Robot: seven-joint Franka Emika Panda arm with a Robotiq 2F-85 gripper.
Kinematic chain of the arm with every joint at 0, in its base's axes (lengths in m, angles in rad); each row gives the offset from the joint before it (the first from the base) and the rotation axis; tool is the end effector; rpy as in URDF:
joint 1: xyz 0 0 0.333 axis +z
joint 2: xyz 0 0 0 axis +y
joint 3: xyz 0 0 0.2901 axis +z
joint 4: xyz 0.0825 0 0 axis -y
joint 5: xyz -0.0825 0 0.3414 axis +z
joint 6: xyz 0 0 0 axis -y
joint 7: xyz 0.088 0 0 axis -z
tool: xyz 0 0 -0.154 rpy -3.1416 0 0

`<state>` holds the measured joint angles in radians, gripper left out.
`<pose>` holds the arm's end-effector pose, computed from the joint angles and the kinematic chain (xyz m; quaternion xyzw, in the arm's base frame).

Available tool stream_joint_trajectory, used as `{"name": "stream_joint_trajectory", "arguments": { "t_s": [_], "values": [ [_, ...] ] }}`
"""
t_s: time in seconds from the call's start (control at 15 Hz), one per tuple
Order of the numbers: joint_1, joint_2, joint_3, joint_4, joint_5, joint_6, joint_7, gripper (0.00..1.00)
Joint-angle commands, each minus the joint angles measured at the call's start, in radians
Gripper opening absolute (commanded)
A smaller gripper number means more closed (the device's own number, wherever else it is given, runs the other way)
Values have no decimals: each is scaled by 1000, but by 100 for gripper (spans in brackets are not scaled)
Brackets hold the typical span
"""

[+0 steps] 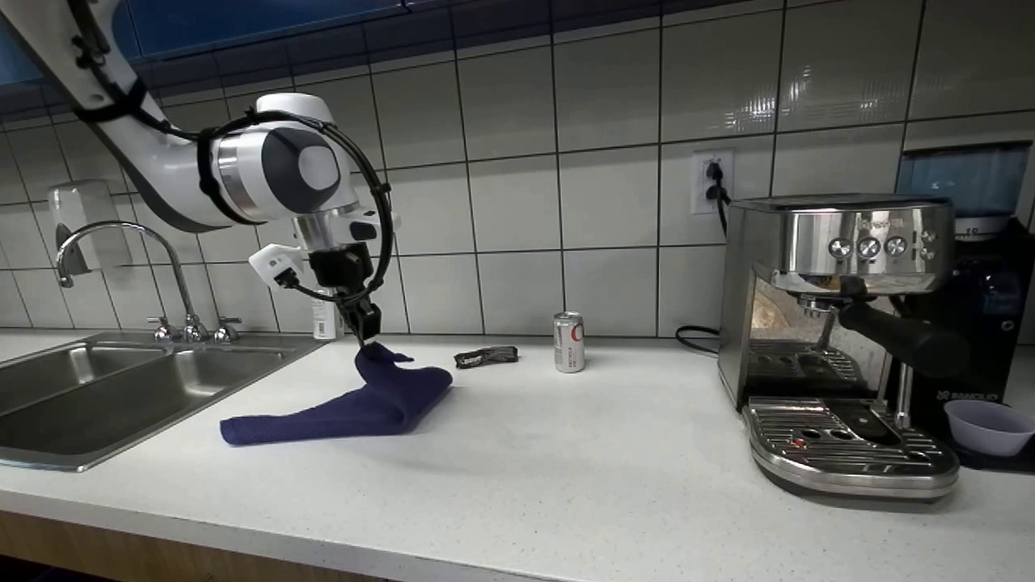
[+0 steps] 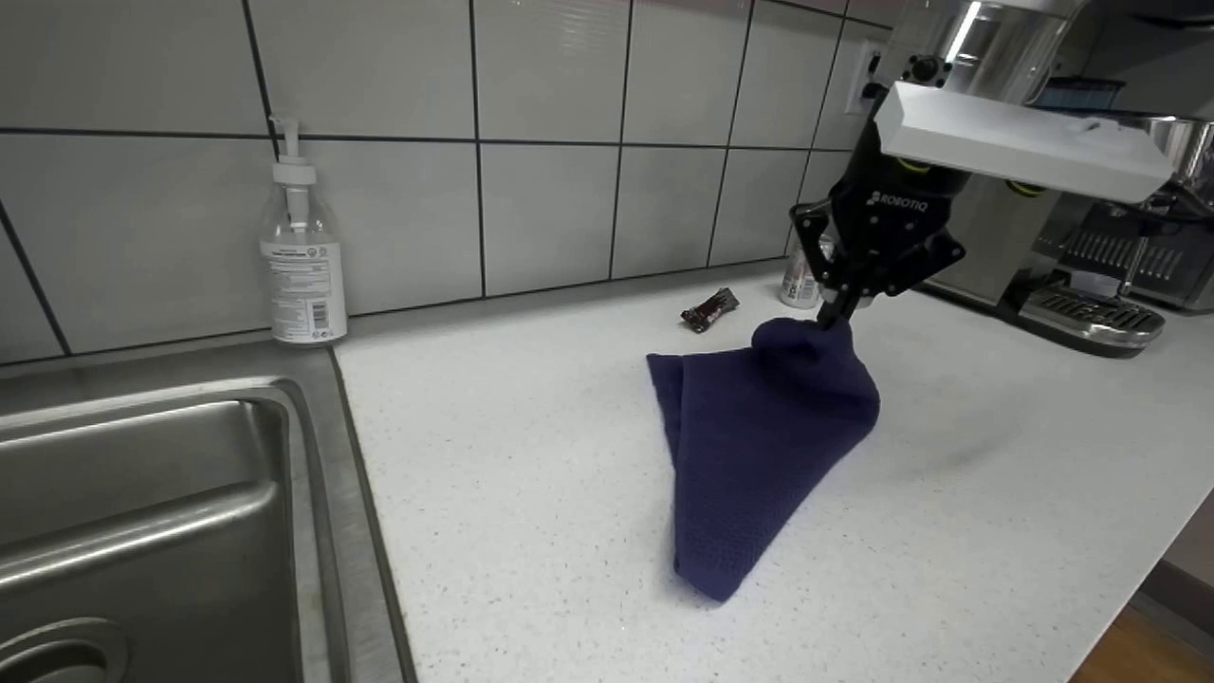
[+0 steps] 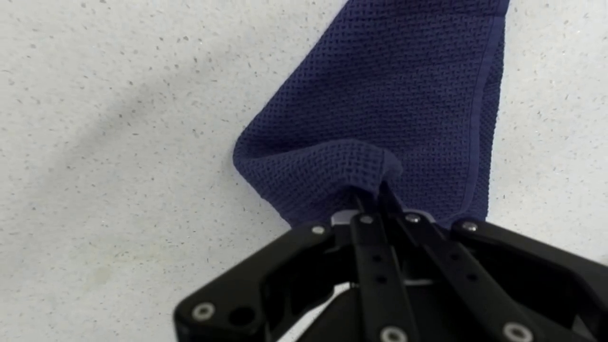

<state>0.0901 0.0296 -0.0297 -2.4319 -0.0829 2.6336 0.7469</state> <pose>0.4821 0.0293 0.2703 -0.9489 0.3026 -0.0882 0.0120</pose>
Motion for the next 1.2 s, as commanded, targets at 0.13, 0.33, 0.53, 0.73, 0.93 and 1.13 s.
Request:
{"name": "stream_joint_trajectory", "arguments": {
  "t_s": [0.13,0.33,0.53,0.73,0.93,1.13],
  "values": [
    [-4,-59,37,-41,-45,2,74,1],
    [-1,-74,61,-49,-74,-3,132,1],
    [0,-91,88,-59,-104,-7,196,1],
    [1,-103,114,-65,-129,-12,249,1],
    [2,-112,135,-66,-147,-16,290,1],
    [2,-117,151,-66,-149,-17,310,1]
  ]
}}
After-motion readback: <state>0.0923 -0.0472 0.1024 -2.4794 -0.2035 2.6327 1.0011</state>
